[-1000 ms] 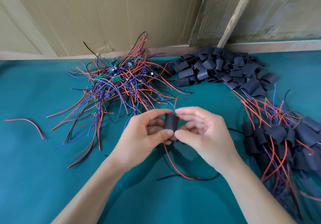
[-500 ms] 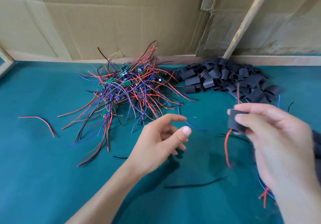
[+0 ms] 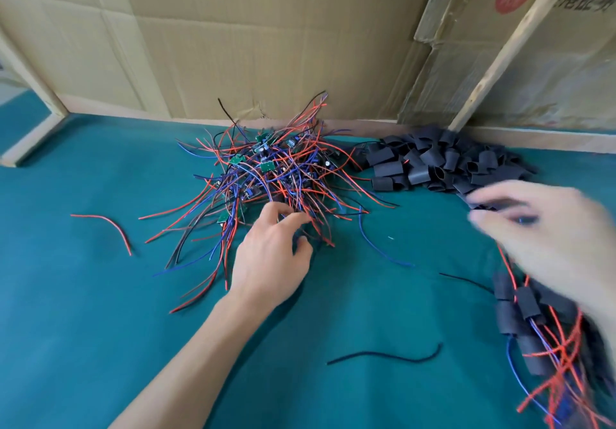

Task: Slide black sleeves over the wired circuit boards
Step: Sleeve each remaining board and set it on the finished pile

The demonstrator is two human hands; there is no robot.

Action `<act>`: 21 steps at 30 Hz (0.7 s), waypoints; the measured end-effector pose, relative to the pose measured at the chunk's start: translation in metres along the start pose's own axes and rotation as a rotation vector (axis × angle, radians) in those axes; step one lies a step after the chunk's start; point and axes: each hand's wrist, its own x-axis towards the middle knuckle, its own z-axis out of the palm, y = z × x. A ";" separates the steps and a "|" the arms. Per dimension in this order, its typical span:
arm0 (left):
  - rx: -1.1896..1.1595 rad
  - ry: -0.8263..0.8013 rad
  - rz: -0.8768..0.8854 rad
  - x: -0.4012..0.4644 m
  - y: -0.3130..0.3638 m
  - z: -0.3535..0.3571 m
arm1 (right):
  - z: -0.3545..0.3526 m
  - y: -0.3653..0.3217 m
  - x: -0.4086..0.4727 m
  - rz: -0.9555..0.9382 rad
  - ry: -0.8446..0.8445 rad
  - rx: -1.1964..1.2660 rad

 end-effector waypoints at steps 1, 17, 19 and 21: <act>0.024 0.003 0.004 0.000 0.000 0.001 | 0.017 -0.029 0.006 -0.084 -0.072 0.019; 0.125 0.024 -0.068 0.004 0.002 -0.008 | 0.157 -0.106 0.126 -0.323 -0.296 -0.151; 0.122 0.005 -0.068 0.004 0.002 -0.009 | 0.157 -0.102 0.125 -0.317 -0.298 -0.156; 0.108 -0.020 -0.059 0.003 0.002 -0.008 | 0.160 -0.100 0.121 -0.295 -0.338 -0.165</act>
